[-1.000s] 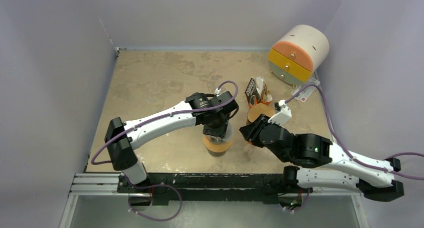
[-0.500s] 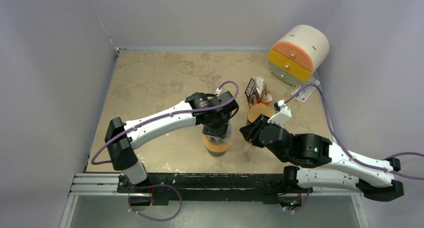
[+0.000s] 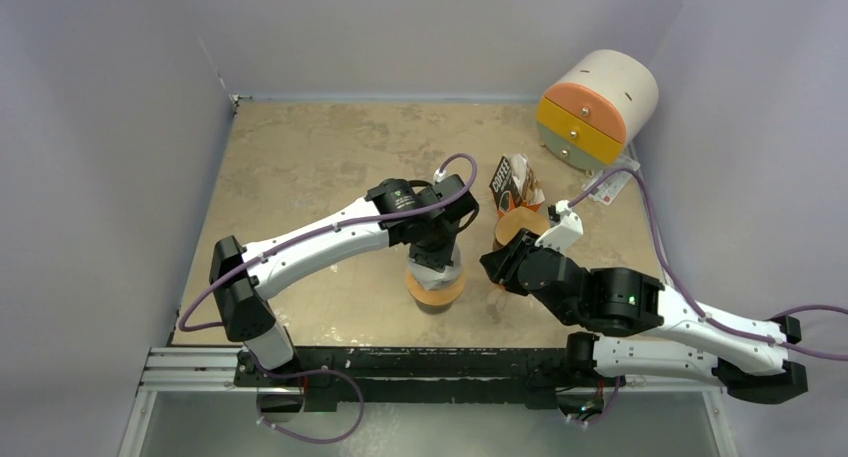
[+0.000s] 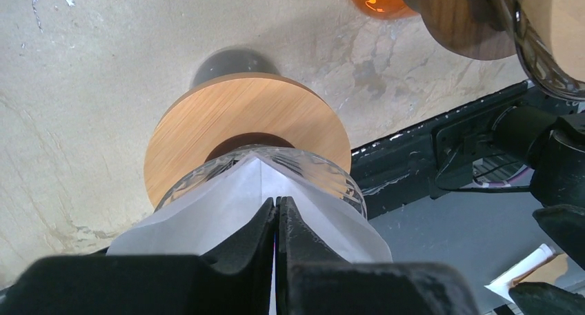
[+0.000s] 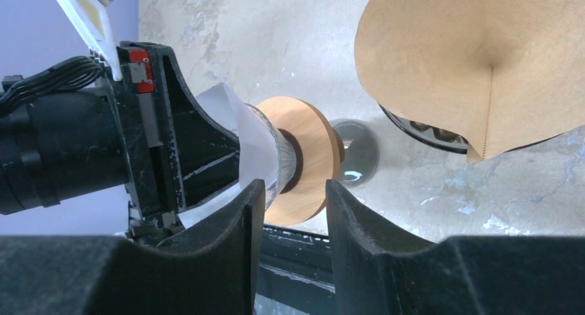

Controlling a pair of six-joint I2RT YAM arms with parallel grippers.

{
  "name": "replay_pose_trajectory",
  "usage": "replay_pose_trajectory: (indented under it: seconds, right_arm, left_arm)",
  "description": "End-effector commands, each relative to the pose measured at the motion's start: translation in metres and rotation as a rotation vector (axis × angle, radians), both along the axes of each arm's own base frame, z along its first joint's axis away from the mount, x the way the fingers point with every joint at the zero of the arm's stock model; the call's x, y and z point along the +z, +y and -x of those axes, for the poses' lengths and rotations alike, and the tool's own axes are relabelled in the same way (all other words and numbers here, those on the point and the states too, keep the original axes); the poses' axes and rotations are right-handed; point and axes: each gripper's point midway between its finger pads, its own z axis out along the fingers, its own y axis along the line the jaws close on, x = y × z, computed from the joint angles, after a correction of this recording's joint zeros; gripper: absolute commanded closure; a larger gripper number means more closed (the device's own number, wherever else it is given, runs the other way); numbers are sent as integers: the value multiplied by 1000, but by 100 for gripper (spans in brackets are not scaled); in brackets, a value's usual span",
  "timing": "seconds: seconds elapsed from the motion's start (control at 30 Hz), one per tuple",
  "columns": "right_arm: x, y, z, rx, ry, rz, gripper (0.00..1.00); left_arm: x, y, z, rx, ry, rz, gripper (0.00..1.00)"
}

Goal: Place the coffee filter in the dripper
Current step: Place the coffee filter in the coffee dripper.

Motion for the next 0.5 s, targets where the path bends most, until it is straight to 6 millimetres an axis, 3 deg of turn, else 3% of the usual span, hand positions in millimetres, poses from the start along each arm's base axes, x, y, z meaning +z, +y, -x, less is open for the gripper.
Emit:
replay_pose_trajectory:
  seconds: [0.0, 0.47]
  right_arm:
    - [1, -12, -7, -44, -38, 27, 59]
    - [-7, -15, -7, -54, -37, 24, 58]
  left_arm:
    - [24, 0, 4, -20, -23, 41, 100]
    - [-2, 0, 8, 128, 57, 2, 100]
